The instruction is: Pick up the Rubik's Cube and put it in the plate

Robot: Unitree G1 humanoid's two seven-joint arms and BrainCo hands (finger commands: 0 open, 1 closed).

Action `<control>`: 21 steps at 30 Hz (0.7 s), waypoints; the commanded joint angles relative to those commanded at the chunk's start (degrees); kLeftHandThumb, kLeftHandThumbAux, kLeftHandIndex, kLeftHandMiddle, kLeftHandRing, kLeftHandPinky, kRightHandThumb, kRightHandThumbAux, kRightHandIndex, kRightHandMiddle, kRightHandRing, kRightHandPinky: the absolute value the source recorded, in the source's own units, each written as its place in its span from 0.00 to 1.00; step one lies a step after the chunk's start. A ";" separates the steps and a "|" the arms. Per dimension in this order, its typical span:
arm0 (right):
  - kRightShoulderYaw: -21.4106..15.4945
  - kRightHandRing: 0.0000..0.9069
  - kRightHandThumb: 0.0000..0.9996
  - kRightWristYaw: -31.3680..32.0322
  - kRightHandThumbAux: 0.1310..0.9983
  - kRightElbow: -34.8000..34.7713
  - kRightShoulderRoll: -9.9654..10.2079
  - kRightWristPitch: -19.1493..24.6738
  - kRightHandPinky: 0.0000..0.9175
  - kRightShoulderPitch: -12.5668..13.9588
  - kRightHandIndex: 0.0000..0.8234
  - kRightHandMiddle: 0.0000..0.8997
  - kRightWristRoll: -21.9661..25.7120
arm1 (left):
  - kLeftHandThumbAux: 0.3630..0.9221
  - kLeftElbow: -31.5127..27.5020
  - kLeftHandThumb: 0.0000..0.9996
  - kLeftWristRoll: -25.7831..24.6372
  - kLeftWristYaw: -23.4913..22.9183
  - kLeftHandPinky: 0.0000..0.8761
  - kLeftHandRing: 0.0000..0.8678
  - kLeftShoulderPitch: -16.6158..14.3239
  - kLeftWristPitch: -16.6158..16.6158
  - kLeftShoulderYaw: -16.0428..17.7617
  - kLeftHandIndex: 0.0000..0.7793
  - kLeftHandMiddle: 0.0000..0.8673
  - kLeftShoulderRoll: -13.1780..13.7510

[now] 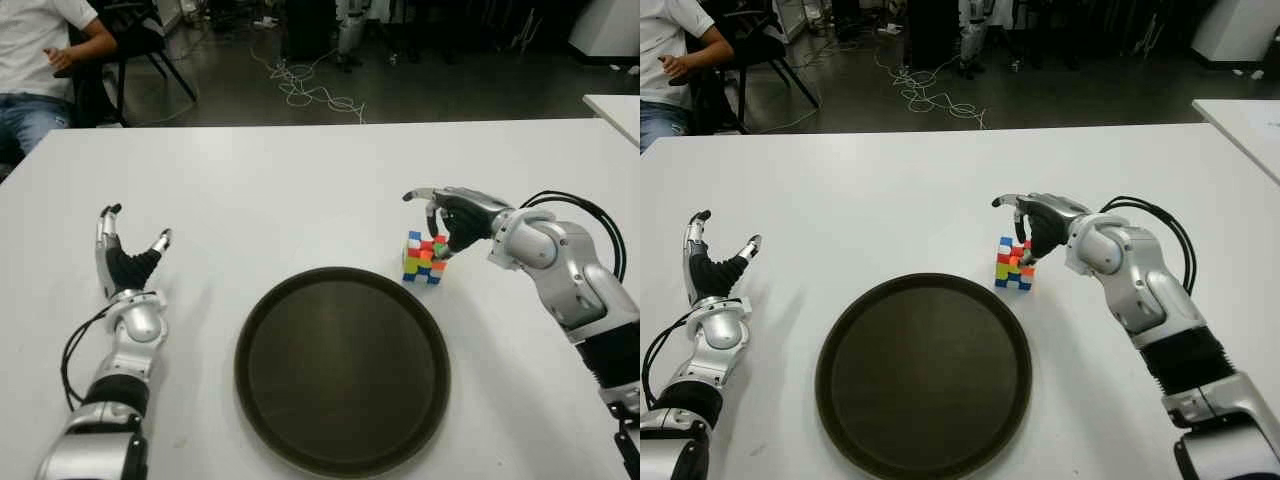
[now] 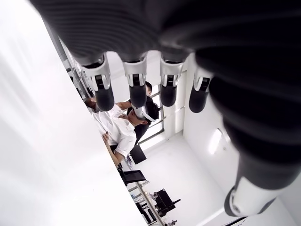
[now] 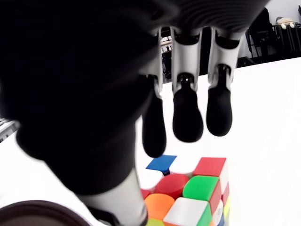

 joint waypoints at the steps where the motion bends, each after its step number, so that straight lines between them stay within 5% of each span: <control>1: -0.12 0.76 0.09 -0.33 1.00 -0.06 0.07 0.03 0.65 0.13 0.00 0.63 0.01 | 0.64 0.05 0.00 -0.01 -0.02 0.03 0.05 -0.02 -0.06 0.01 0.05 0.06 0.02; 16: -1.92 0.65 0.00 -3.07 1.00 -1.80 0.72 1.60 0.44 1.91 0.00 0.58 0.65 | 0.65 0.11 0.00 0.04 -0.35 0.05 0.06 0.11 -0.57 -0.08 0.05 0.08 0.23; 21: -2.72 0.36 0.00 -3.71 0.95 -2.85 1.52 3.04 0.17 2.74 0.00 0.33 0.99 | 0.66 0.18 0.00 -0.34 -0.82 0.02 0.04 0.09 -0.52 0.14 0.04 0.06 0.15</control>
